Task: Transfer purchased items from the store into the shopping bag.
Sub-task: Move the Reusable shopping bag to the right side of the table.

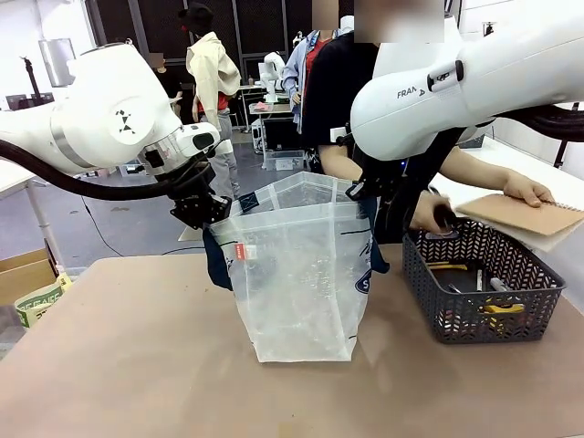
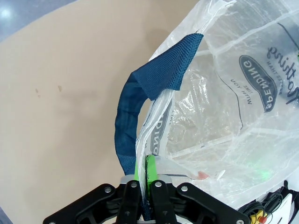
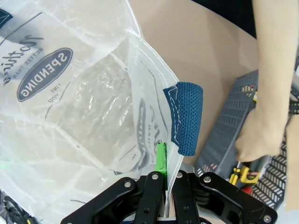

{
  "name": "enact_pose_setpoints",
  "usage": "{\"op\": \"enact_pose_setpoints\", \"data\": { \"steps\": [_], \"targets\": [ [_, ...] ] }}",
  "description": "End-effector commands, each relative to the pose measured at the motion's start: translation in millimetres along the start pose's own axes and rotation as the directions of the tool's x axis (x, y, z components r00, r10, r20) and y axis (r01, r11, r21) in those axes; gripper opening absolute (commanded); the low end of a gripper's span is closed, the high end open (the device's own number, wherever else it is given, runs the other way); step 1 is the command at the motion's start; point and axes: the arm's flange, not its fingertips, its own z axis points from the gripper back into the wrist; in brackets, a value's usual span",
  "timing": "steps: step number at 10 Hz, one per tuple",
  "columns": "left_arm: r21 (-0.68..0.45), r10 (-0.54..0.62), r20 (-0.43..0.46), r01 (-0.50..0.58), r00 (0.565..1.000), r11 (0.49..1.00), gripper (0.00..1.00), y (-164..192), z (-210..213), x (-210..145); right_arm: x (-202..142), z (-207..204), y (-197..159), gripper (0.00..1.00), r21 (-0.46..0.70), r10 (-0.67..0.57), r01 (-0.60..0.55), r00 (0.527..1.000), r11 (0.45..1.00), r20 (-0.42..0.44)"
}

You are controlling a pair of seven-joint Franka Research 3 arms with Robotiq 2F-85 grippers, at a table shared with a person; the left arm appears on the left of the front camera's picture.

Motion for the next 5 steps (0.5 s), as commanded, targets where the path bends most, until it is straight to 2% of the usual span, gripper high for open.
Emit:
{"op": "enact_pose_setpoints", "data": {
  "steps": [1,5],
  "targets": [
    [0.033,-0.034,-0.019,0.034,0.999,0.999,0.00,1.7,-1.4,5.4,0.2,0.1,-2.4,0.00,0.003,0.018,-0.018,1.000,1.000,-0.022],
    [0.050,-0.073,-0.075,0.077,0.995,0.996,0.00,-0.7,-5.0,4.9,-1.6,-6.3,-4.2,0.00,-0.022,0.029,-0.031,0.998,0.999,-0.056]
  ]
}}
